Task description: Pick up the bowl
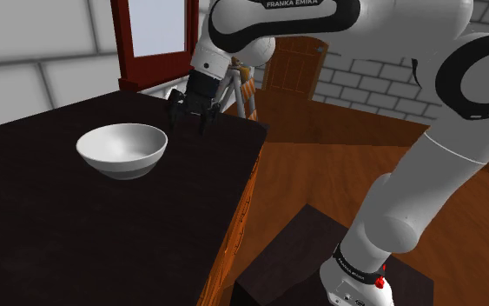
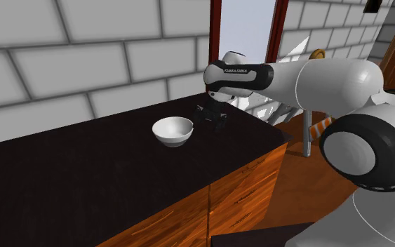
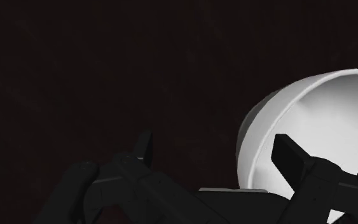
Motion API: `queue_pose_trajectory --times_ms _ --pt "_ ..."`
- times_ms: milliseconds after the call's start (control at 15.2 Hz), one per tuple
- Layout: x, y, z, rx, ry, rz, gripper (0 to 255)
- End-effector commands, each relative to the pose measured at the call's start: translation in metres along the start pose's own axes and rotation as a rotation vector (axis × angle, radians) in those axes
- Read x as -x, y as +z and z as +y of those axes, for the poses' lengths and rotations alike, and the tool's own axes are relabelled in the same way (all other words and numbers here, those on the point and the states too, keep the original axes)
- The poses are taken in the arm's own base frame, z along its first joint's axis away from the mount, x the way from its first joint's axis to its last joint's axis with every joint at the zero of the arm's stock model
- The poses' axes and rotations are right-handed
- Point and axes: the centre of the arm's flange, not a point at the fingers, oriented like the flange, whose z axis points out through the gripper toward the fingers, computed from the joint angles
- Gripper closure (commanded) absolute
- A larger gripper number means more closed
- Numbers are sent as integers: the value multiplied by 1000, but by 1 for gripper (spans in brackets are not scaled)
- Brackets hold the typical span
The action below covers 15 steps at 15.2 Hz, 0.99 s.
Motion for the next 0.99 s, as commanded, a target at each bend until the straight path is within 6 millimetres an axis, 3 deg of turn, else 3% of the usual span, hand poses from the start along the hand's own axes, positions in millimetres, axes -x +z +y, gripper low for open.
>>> queue_pose_trajectory --times_ms 0,264,858,924 --pt "-15 7 -16 -28 2 3 0" --pt "-43 18 -45 -77 5 8 0" --pt "-43 56 -32 -77 5 8 0" --pt "-43 57 -32 -77 5 8 255"
